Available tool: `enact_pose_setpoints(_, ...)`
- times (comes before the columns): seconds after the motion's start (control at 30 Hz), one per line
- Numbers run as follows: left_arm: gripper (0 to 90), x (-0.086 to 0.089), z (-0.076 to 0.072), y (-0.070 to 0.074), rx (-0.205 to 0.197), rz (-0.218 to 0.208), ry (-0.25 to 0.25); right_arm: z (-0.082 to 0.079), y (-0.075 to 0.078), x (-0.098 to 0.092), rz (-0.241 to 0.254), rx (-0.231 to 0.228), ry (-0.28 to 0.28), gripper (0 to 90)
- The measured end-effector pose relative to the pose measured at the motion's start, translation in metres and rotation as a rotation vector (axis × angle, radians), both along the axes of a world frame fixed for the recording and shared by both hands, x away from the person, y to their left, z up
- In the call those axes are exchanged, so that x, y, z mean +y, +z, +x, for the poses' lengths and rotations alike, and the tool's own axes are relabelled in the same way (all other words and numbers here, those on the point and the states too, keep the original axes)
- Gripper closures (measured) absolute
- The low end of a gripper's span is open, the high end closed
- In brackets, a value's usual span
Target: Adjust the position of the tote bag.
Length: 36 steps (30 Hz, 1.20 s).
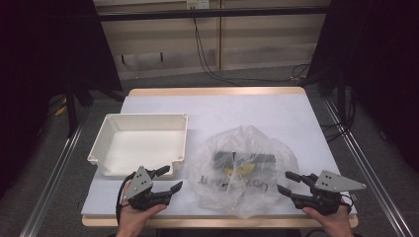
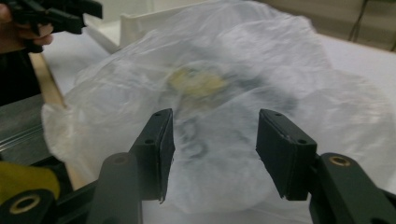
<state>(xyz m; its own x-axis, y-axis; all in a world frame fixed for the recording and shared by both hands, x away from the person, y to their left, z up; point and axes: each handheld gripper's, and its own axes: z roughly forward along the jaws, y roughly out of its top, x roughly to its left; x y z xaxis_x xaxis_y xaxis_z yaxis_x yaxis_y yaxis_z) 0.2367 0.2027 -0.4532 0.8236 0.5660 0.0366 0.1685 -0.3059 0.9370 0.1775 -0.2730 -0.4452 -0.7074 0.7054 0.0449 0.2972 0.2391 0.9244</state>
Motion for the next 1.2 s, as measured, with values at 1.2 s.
enact_pose_setpoints(1.2, 40.4, -0.005, -0.005, -0.002, 0.036, 0.022, -0.031, 0.009, -0.027, 0.102, -0.193, 0.193, 0.446, 43.5)
